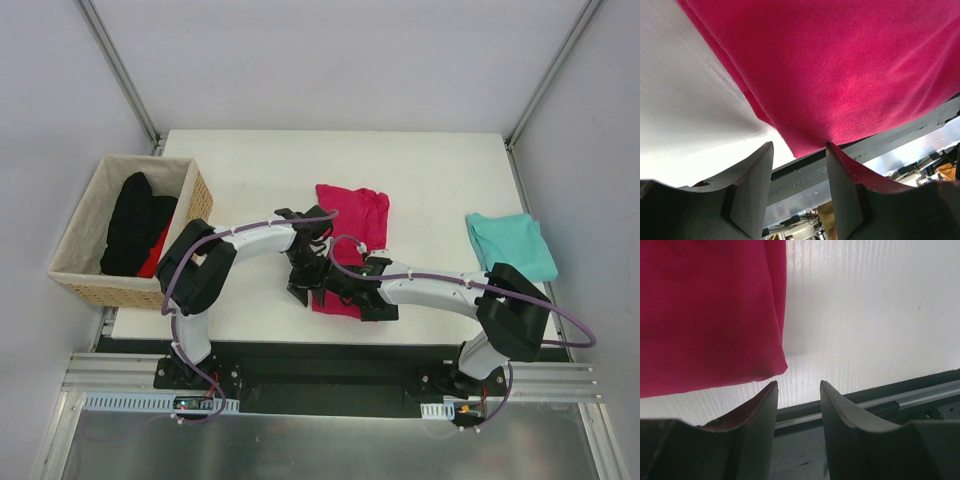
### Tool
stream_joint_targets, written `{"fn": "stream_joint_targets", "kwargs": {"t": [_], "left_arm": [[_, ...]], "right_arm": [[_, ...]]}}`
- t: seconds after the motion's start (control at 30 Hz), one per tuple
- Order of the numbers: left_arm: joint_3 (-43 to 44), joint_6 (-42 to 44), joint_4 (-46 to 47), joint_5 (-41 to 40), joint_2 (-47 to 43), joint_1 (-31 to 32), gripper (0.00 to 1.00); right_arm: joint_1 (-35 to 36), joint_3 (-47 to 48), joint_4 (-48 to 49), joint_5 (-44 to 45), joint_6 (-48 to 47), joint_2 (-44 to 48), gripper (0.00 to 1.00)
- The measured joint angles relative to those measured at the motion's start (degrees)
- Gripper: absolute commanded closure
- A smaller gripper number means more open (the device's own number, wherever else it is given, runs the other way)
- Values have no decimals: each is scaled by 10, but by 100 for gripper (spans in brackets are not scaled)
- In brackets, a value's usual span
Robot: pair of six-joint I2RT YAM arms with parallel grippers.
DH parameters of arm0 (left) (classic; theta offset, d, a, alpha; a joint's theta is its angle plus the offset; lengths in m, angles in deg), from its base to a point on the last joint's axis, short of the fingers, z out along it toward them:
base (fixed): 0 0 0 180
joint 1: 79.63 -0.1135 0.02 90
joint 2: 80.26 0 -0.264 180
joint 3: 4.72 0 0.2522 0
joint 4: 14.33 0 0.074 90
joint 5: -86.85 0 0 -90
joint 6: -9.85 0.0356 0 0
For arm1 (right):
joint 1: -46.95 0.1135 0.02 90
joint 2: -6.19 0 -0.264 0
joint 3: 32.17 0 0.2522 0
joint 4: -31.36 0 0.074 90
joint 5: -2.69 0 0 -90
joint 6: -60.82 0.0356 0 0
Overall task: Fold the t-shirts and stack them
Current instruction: Grab one side of the 2/3 rectangular tshirt with both arms
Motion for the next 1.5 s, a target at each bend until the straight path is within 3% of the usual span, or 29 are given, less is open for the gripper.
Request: {"fn": "stream_joint_targets", "kwargs": {"t": [0.57,0.8,1.4,1.5], "left_arm": [[-27,-7,15,1,0,11,56],[-27,-7,15,3,0,11,67],[-25,-7,18,16,5,11,75],[-25,-7,19,16,7,11,80]], "right_arm": [[0,0,1,-3,-1,0,58],[0,2,3,-3,-1,-5,58],[0,2,4,-3,-3,-6,58],[0,2,4,-3,-3,-6,58]]}}
